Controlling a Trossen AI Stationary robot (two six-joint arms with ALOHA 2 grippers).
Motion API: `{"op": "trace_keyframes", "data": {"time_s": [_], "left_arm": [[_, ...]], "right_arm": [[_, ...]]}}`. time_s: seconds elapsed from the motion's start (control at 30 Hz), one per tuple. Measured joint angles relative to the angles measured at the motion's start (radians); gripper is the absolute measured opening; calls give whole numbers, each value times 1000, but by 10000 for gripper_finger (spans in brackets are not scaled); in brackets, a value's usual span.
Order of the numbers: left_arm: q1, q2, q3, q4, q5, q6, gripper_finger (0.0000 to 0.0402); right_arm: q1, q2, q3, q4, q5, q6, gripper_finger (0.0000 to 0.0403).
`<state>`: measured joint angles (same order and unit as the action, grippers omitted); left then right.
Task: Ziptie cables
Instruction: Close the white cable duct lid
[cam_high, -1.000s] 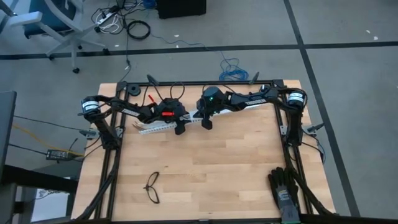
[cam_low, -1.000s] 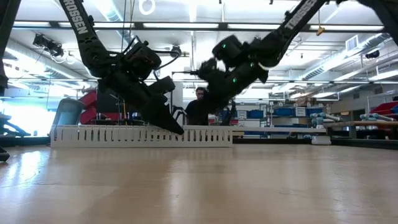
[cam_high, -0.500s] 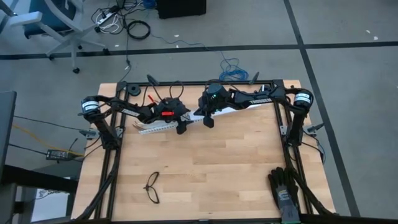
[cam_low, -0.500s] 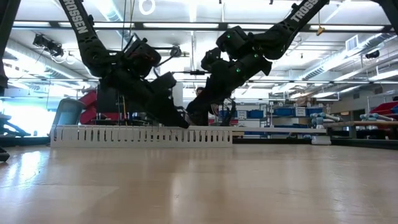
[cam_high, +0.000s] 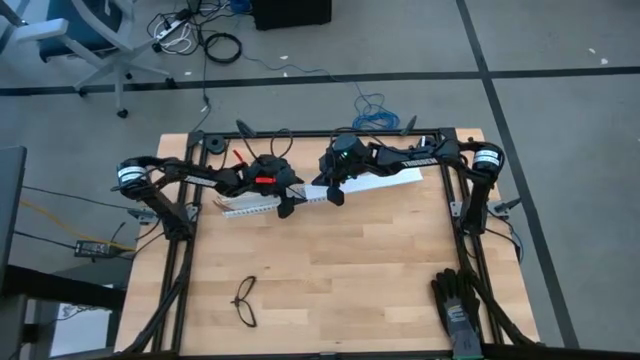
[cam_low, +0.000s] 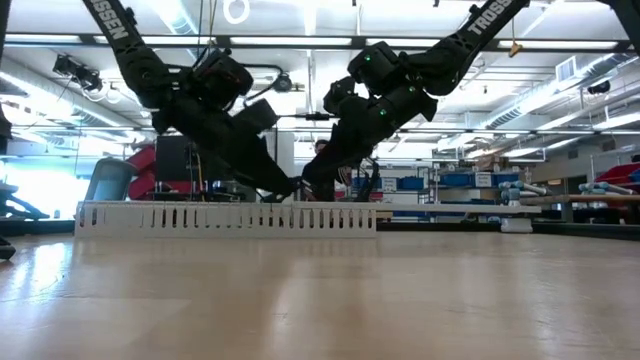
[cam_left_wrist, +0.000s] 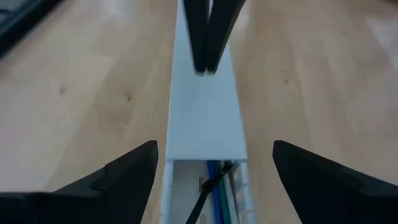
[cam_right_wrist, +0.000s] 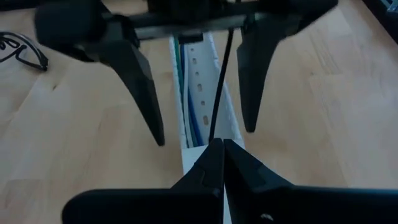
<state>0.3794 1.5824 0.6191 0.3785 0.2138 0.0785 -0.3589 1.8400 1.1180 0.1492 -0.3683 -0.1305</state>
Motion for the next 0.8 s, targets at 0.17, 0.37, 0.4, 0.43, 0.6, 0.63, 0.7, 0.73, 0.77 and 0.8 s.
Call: {"op": "trace_keyframes", "data": {"time_s": [0.17,0.37,0.4,0.43,0.6,0.63,0.7,0.73,0.77,0.8], "left_arm": [[2,-51,-48,-9,-11,13,330],[2,-65,-155,154,-18,-42,330],[1,-65,-169,188,-18,-52,330],[-1,-65,-180,208,-18,-57,330],[-8,-65,-198,211,-18,-63,330],[-8,-65,-198,211,-18,-63,330],[-7,-65,-198,201,-19,-64,330],[-7,-65,-198,196,-19,-64,330],[-7,-65,-198,194,-19,-64,330],[-7,-65,-198,188,-23,-64,330]], "right_arm": [[12,0,0,-10,1,6,0],[27,0,0,-11,5,6,0],[29,0,0,-11,6,6,0],[30,0,0,-11,6,6,0],[32,0,0,-10,7,14,0],[32,0,0,-9,7,20,0],[33,0,0,-9,8,26,0],[35,0,0,-9,8,26,0],[36,0,1,-9,8,26,0],[38,0,1,-9,8,25,0]]}}
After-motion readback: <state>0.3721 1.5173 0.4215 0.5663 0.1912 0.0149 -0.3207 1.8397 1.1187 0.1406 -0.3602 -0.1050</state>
